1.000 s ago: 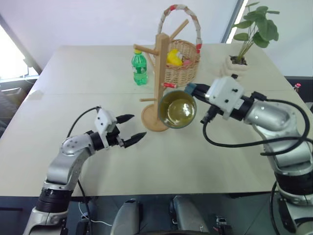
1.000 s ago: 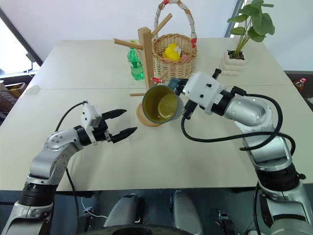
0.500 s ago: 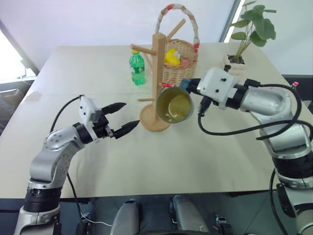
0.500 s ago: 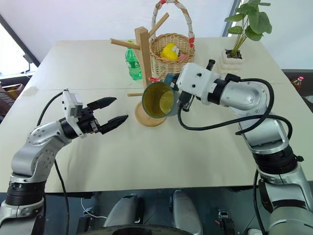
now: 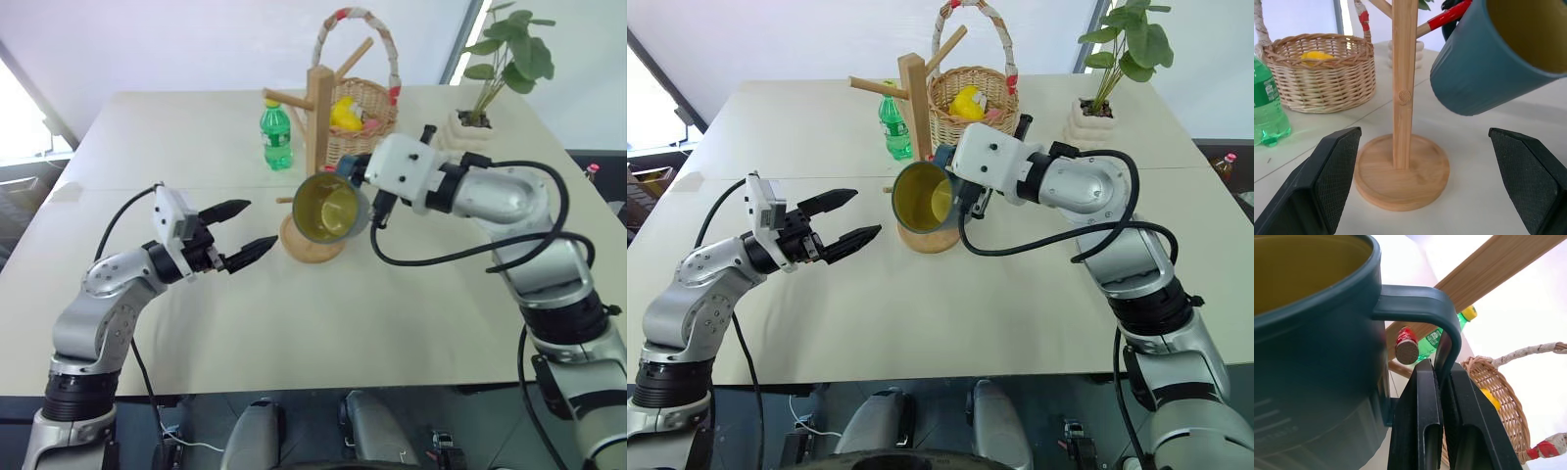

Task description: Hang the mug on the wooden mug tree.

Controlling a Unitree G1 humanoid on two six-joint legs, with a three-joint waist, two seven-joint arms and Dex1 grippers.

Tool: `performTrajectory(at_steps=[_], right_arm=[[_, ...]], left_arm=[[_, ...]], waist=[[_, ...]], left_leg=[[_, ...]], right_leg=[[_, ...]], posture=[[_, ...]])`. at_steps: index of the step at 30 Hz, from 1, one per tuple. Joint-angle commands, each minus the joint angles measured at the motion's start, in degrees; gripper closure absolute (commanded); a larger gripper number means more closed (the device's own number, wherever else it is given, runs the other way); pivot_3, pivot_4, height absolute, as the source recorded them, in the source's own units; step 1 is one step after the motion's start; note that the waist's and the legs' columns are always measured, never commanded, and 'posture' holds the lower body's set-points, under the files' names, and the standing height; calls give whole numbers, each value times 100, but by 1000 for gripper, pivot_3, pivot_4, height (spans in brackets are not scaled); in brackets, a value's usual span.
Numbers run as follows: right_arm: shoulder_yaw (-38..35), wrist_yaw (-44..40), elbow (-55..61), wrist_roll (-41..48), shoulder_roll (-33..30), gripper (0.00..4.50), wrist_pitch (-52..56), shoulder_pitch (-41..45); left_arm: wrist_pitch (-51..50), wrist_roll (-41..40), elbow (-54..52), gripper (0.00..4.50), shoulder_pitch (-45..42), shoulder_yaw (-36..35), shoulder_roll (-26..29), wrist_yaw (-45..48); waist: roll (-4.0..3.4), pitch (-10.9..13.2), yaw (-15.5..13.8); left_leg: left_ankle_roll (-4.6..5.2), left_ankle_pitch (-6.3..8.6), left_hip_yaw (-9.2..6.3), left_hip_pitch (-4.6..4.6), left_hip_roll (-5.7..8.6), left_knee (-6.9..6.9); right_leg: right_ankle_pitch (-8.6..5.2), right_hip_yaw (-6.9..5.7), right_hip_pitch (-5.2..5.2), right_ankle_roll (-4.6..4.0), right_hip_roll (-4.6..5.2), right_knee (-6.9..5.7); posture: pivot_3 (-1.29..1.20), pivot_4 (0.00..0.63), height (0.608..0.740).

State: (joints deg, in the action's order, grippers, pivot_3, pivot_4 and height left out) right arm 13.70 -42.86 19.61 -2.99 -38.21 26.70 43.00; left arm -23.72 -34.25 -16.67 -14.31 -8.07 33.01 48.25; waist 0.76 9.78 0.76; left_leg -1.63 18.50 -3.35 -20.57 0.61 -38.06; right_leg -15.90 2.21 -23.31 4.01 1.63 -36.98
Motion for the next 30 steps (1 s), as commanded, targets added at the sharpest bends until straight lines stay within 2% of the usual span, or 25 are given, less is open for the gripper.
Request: performTrajectory(at_steps=[1, 6, 9, 12, 17, 22, 26, 28, 30], right_arm=[[58, 135, -57, -260, 79, 4474, 42, 206], [109, 174, -171, -416, 181, 4474, 62, 226], [59, 168, -159, -435, 219, 3423, 38, 249], [-23, 142, -108, -447, 151, 2055, -34, 275], [-662, -222, 278, 7, -268, 2055, -21, 125], [-2050, -684, 592, 1231, -548, 2055, 276, -707], [-2984, -356, 240, 1952, 12, 2055, 435, -1871], [-3223, 189, -481, 1825, 637, 2055, -260, -2496], [-3278, 528, -917, 1696, 1001, 2055, -788, -2769]], left_arm=[[37, -49, -129, 0, -100, -66, 13, -28], [38, -60, -140, 0, -117, -60, -6, -48], [39, -63, -148, 0, -126, -50, -15, -67], [41, -64, -144, 0, -134, -41, -17, -77], [45, -51, -111, 0, -118, -47, -5, -66], [39, -68, 20, 0, -14, -158, 10, -86], [111, -2, 410, 0, 91, -360, -191, -441], [397, 294, 851, 0, 173, -521, -440, -926], [574, 471, 1105, 0, 236, -639, -593, -1217]], waist=[[0, 0, 5], [0, 0, -3], [0, 0, -7], [0, 0, 0], [-1, 1, -16], [4, -2, -15], [7, -4, -16], [13, -7, -6], [10, -6, 7]], left_leg=[[0, 0, 0, 0, 0, 0], [0, 0, 0, -1, 0, 1], [0, 0, 0, -2, 1, 0], [0, 0, 0, -2, 1, 1], [0, 0, 0, -4, 1, 1], [0, 1, 0, -5, 1, 2], [1, 1, 0, 3, 0, 5], [1, 1, 1, 11, -2, 4], [1, 1, 2, 20, -2, 6]], right_leg=[[0, 0, -1, 0, 0, 0], [0, 0, -1, 0, 0, 0], [0, 0, -1, 0, 2, 0], [0, 0, -1, 0, 1, 0], [0, 0, -2, 0, 2, 1], [0, -1, 4, 0, 4, 11], [0, 1, 12, 0, 3, 9], [0, 2, 14, 0, 0, 1], [0, 3, 19, 0, -3, -4]], posture=[[0, 150, 740], [0, 150, 740], [0, 150, 740], [0, 150, 740], [0, 150, 740], [0, 150, 740], [0, 150, 740], [0, 150, 740], [0, 150, 740]])
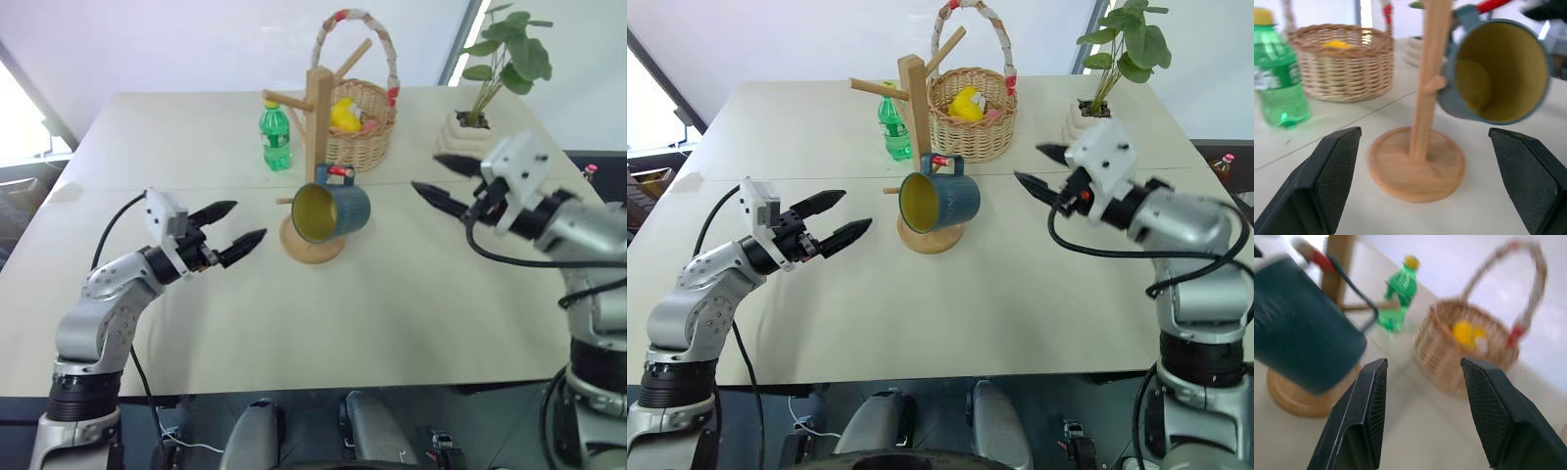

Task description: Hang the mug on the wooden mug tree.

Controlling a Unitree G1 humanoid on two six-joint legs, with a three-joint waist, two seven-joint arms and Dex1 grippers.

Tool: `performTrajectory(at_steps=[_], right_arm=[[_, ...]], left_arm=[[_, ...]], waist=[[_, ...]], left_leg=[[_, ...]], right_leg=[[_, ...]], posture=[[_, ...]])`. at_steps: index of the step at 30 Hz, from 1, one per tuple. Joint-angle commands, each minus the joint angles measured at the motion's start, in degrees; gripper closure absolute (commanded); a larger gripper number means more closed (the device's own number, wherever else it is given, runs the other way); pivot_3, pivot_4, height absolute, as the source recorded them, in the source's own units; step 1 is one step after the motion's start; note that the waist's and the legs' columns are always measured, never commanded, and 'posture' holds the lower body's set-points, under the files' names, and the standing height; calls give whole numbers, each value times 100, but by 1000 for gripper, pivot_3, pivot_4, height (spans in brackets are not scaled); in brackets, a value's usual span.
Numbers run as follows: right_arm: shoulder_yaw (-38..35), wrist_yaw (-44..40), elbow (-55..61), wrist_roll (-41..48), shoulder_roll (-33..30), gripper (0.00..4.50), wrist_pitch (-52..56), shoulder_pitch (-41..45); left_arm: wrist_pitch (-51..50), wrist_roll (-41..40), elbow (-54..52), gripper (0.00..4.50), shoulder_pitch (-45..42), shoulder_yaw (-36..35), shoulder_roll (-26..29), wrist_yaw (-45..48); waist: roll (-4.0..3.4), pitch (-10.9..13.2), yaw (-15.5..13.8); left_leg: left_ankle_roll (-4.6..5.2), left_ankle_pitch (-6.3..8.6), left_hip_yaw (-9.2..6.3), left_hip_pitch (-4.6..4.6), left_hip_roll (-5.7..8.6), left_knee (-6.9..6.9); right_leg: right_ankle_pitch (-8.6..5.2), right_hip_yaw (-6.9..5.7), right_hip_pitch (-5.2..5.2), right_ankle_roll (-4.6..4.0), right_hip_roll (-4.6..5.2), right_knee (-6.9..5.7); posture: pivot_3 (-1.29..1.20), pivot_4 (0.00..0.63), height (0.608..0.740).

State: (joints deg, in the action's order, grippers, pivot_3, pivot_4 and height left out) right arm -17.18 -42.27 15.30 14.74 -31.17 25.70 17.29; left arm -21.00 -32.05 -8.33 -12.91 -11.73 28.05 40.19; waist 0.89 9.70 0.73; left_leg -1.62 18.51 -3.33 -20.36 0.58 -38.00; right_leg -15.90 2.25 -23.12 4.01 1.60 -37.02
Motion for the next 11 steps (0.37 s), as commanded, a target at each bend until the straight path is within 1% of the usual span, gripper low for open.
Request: performTrajectory(at_steps=[1, 4, 8, 11], right_arm=[[-234, 612, -727, -54, 513, 2055, -940, -289], [-221, 774, -1339, -55, 812, 2055, -1591, -462], [-84, 815, -1816, -104, 847, 2055, -2065, -494], [12, 750, -2018, -65, 791, 2055, -2205, -414]], left_arm=[[443, 423, 417, 0, 165, -312, -145, -577], [760, 724, 732, 0, 367, -393, -251, -878], [955, 854, 888, 0, 603, -466, -329, -1025], [1011, 781, 789, 0, 776, -507, -411, -1059]], waist=[[-6, 4, 25], [-11, 6, 36], [-10, 6, 9], [-10, 5, -1]], left_leg=[[0, 0, 5, -4, 0, 0], [-1, -1, 11, -7, 0, -1], [-1, -1, 10, -5, 0, -1], [-1, -1, 10, -5, 1, -1]], right_leg=[[0, 4, -10, 0, -1, -5], [0, 10, -23, 0, -6, -18], [0, 9, -20, 1, -5, -17], [0, 9, -17, 1, -2, -15]], posture=[[0, 150, 740], [0, 150, 740], [0, 150, 740], [0, 150, 740]])
